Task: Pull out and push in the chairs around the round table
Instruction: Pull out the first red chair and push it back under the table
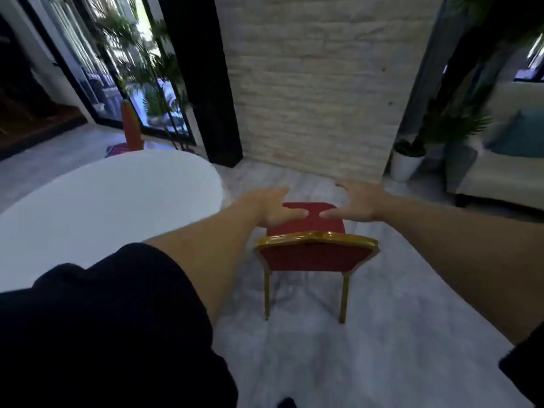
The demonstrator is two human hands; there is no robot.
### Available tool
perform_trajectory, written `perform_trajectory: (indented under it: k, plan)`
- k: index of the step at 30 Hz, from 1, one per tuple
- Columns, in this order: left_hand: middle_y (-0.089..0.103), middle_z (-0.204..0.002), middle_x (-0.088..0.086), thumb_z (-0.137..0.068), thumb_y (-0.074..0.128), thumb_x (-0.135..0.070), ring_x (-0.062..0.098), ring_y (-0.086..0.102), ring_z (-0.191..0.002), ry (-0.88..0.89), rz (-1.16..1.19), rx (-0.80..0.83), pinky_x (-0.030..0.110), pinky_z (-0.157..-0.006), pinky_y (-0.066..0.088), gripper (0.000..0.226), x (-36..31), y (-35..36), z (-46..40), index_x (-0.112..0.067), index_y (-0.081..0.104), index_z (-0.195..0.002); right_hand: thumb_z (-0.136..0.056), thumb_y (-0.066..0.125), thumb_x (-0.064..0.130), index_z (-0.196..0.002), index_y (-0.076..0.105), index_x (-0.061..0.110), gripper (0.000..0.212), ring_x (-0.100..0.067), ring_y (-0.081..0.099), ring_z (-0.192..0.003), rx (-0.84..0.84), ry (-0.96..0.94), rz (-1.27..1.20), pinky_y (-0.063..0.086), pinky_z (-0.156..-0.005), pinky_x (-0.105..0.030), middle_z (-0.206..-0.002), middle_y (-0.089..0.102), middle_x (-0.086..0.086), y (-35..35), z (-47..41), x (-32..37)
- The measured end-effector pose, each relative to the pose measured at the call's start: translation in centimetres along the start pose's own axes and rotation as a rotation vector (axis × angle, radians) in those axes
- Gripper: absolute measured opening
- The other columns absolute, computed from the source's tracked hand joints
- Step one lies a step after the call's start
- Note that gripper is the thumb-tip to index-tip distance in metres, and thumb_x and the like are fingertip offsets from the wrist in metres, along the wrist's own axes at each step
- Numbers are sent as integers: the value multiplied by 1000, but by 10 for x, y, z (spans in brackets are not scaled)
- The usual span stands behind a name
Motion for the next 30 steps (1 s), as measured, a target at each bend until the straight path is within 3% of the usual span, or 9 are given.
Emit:
perform_trajectory:
  k: [4, 8, 10, 12, 13, 15, 22, 28, 30]
  plan:
    - [34, -171, 6, -69, 58, -93, 31, 38, -153, 10, 15, 118, 50, -121, 34, 124, 13, 57, -48, -28, 20, -168, -77, 81, 73, -168, 27, 21, 117, -32, 39, -154, 109, 17, 1, 35, -120, -43, -172, 37, -7, 44, -31, -22]
    - [34, -170, 9, -76, 76, -73, 31, 36, -154, 43, 44, 279, 43, -122, 33, 120, 20, 120, -89, -24, 19, -168, -68, 92, 66, -168, 28, 22, 126, -31, 45, -150, 260, 63, -12, 39, -120, -42, -168, 43, -9, 106, -68, -56]
    - [54, -156, 8, -82, 79, -58, 31, 51, -142, 59, 59, 326, 42, -114, 43, 91, 23, 143, -98, -29, 41, -160, -72, 92, 58, -163, 39, 25, 110, -29, 55, -139, 302, 55, 30, 46, -113, -43, -157, 55, -5, 131, -77, -62]
    - [73, -124, 1, -84, 73, -43, 30, 68, -117, 81, 98, 290, 45, -100, 54, 37, 25, 154, -108, -47, 67, -120, -82, 84, 47, -149, 57, 33, 73, -25, 65, -124, 269, -15, 84, 53, -102, -41, -140, 68, 3, 140, -87, -63]
    - [75, -108, -4, -85, 68, -39, 28, 71, -105, 88, 105, 278, 46, -94, 58, 17, 27, 157, -113, -50, 67, -97, -86, 78, 41, -141, 64, 38, 56, -23, 69, -115, 262, -46, 96, 55, -95, -39, -129, 73, 7, 142, -92, -65]
    - [73, -91, -8, -86, 61, -34, 24, 71, -91, 116, 76, 291, 46, -86, 60, 11, 29, 157, -113, -45, 63, -82, -89, 71, 33, -129, 71, 45, 42, -19, 71, -98, 264, -74, 94, 56, -85, -35, -113, 76, 12, 144, -91, -67]
    - [75, -108, -6, -95, 57, -42, 25, 70, -101, 147, -1, 240, 41, -92, 53, 21, 26, 157, -121, -41, 70, -112, -88, 63, 29, -109, 76, 46, 30, -14, 65, -76, 293, -182, 102, 40, -59, -23, -90, 75, 12, 145, -105, -78]
    - [76, -104, -1, -97, 57, -39, 27, 71, -98, 28, 48, 208, 42, -92, 56, 11, 8, 163, -122, -39, 68, -100, -89, 64, 27, -109, 75, 47, 30, -16, 65, -76, 338, -304, 180, 42, -60, -26, -87, 73, 12, 133, -119, -93]
    - [76, -105, -1, -97, 56, -39, 27, 71, -98, -16, 73, 186, 41, -89, 56, 19, 0, 166, -122, -38, 71, -109, -89, 63, 29, -99, 71, 56, 30, -16, 64, -77, 366, -313, 192, 45, -64, -29, -84, 69, 15, 129, -126, -102]
Point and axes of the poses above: each hand's wrist, its own z-axis away from the middle knuckle, its own y-axis out of the palm, x = y × z, the point moved 8 cm from there along -z, towards the middle knuckle
